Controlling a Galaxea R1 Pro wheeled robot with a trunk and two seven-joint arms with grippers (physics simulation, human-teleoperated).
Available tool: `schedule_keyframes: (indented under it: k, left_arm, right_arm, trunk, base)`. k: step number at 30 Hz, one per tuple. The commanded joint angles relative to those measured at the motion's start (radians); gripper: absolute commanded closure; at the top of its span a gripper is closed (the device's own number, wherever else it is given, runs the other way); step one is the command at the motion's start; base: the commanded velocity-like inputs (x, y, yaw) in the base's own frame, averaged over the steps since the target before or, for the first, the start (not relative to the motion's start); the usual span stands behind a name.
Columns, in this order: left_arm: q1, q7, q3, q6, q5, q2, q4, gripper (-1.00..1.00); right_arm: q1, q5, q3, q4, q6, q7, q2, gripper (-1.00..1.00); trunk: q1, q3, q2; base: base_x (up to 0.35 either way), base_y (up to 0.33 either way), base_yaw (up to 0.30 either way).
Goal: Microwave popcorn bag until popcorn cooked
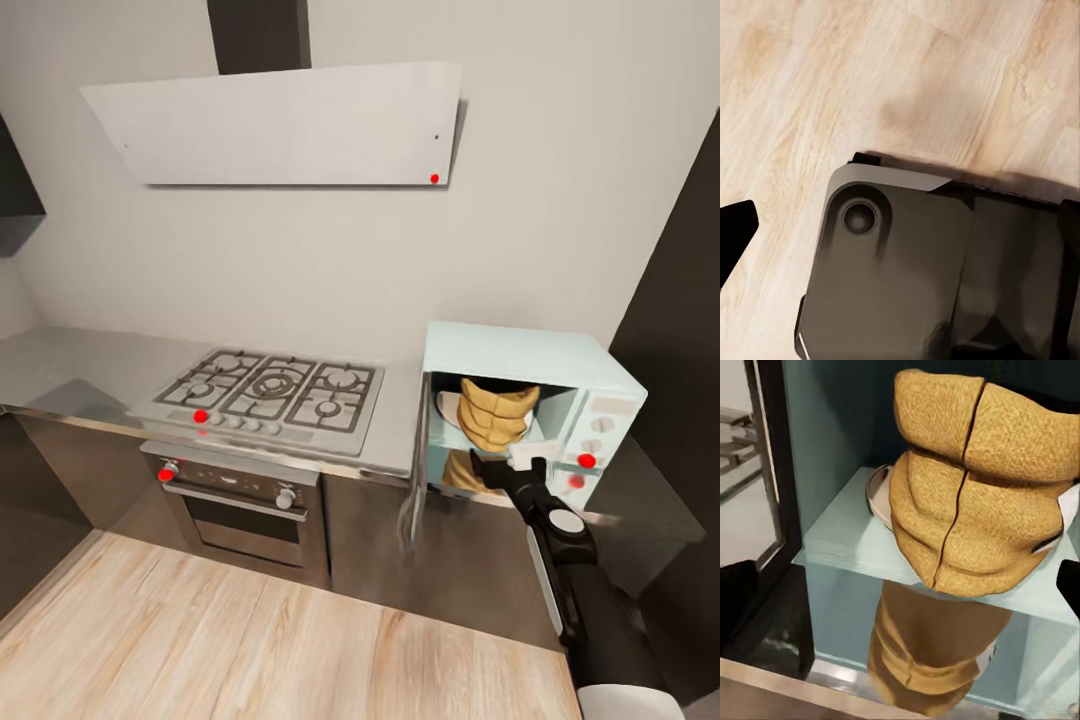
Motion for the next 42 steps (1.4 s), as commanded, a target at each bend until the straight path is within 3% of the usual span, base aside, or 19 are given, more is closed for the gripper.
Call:
schedule_keyframes:
  k: [1, 6, 9, 11, 27, 32, 38, 42]
  left_arm:
    - [-0.001, 0.001, 0.003, -0.003, 0.004, 0.0, 0.001, -1.0]
    - [-0.001, 0.001, 0.006, -0.003, 0.009, 0.0, 0.001, -1.0]
    - [-0.001, 0.001, 0.007, -0.003, 0.01, 0.0, 0.001, -1.0]
    - [-0.001, 0.001, 0.007, -0.003, 0.009, 0.0, 0.001, -1.0]
    - [0.001, 0.001, 0.007, -0.003, 0.009, 0.0, 0.001, -1.0]
    - [0.001, 0.001, 0.007, -0.003, 0.009, 0.0, 0.001, -1.0]
    - [0.001, 0.001, 0.007, -0.003, 0.009, 0.0, 0.001, -1.0]
    - [0.001, 0.001, 0.007, -0.003, 0.009, 0.0, 0.001, -1.0]
  right_arm:
    - [-0.001, 0.011, 0.0, 0.002, 0.003, 0.006, 0.001, -1.0]
    - [-0.001, 0.011, -0.006, 0.037, -0.007, -0.013, 0.0, -1.0]
    - [-0.002, 0.004, -0.006, 0.041, -0.01, -0.103, 0.0, -1.0]
    - [-0.004, 0.003, -0.006, 0.042, -0.01, -0.12, 0.0, -1.0]
    - [-0.022, 0.002, -0.01, 0.144, -0.071, -0.133, 0.0, -1.0]
    - [-0.111, 0.001, -0.011, 0.224, -0.073, -0.186, -0.001, -1.0]
    - [-0.282, 0.002, -0.029, 0.466, -0.121, -0.216, -0.01, -1.0]
    - [-0.303, 0.004, -0.03, 0.49, -0.127, -0.227, -0.012, -1.0]
  trunk:
    - [0.001, -0.002, -0.002]
    - [0.001, -0.002, -0.002]
    - [0.001, -0.002, -0.002]
    - [0.001, -0.002, -0.002]
    - [0.001, -0.002, -0.002]
    - [0.001, -0.002, -0.002]
    - [0.001, -0.002, -0.002]
    - [0.001, -0.002, -0.002]
  base:
    - [0.063, 0.0, 0.0]
    - [0.013, 0.0, 0.0]
    - [0.244, 0.0, 0.0]
    - [0.144, 0.0, 0.0]
    - [0.007, 0.0, 0.0]
    - [0.0, 0.0, 0.0]
    - [0.0, 0.0, 0.0]
    - [0.0, 0.0, 0.0]
